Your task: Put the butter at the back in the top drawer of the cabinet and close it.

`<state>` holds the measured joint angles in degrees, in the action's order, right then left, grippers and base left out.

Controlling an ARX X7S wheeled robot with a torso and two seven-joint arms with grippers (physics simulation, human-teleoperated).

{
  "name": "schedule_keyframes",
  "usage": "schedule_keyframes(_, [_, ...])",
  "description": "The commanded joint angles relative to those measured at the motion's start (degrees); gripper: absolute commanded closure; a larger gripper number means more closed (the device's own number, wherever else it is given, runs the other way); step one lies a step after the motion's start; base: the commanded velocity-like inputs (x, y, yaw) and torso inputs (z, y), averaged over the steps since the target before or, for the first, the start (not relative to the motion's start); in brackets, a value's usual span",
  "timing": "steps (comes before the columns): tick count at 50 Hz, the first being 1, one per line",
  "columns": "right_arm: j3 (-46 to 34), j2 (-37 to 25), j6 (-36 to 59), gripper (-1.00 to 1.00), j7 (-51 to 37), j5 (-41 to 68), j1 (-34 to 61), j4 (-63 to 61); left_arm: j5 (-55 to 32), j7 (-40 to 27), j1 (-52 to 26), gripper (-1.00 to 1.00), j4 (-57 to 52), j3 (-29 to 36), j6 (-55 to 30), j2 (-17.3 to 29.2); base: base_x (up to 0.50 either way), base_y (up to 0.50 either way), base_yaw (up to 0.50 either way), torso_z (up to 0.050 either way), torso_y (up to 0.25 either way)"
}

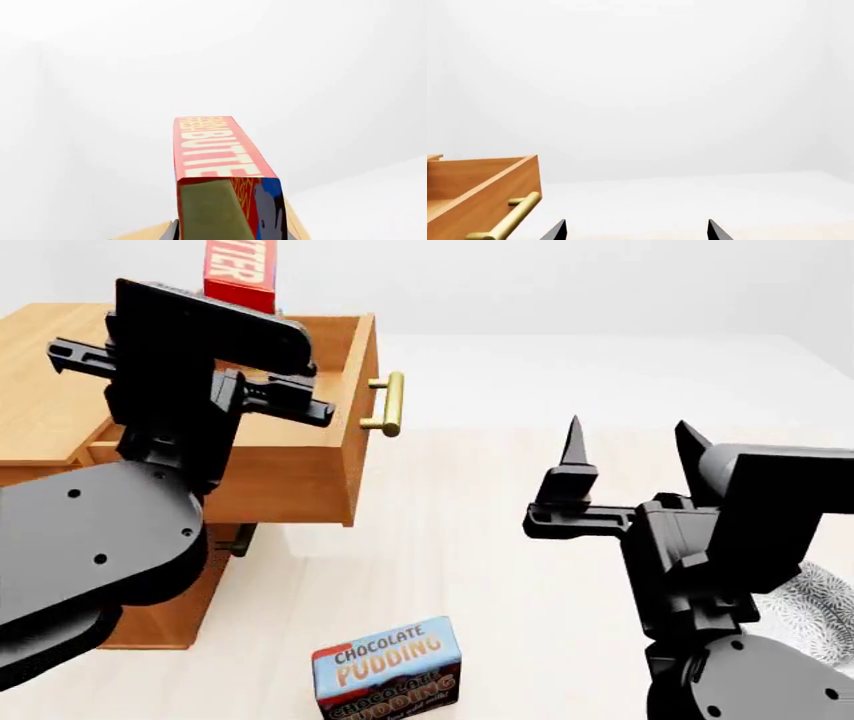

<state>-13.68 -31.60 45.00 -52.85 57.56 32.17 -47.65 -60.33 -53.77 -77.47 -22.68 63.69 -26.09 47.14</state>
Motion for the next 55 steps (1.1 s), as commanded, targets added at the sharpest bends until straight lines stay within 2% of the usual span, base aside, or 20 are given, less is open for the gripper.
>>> schedule_keyframes(1, [-1.7, 0.3, -0.3, -1.0, 0.8, -2.2, -0.5, 0.0, -0.4, 3.5, -2.0, 1.0, 7.0, -3.4, 2.3, -1.9, 0.0, 0.0, 0.0, 0.0, 0.0])
schedule_keyframes(28, [-1.3, -1.0, -3.3, -1.0, 2.5, -3.2, -4.0, -0.3, -4.3, 12.3, -6.2, 1.0, 32.9, -3.5, -1.0, -14.7, 0.0, 0.0, 0.0, 0.001, 0.002])
schedule_keyframes(44, [-0.4, -2.0, -5.3, -1.0, 3.8, -3.5, -6.0, 0.2, -5.8, 15.5, -7.5, 1.0, 40.8, -3.0, -3.8, -18.2, 0.0, 0.0, 0.0, 0.0, 0.001])
schedule_keyframes(55, [-0.4, -2.3, -5.6, -1.0, 3.9, -3.6, -6.4, 0.3, -7.1, 15.6, -7.3, 1.0, 42.7, -3.9, -4.2, -18.4, 0.0, 0.0, 0.0, 0.001, 0.002])
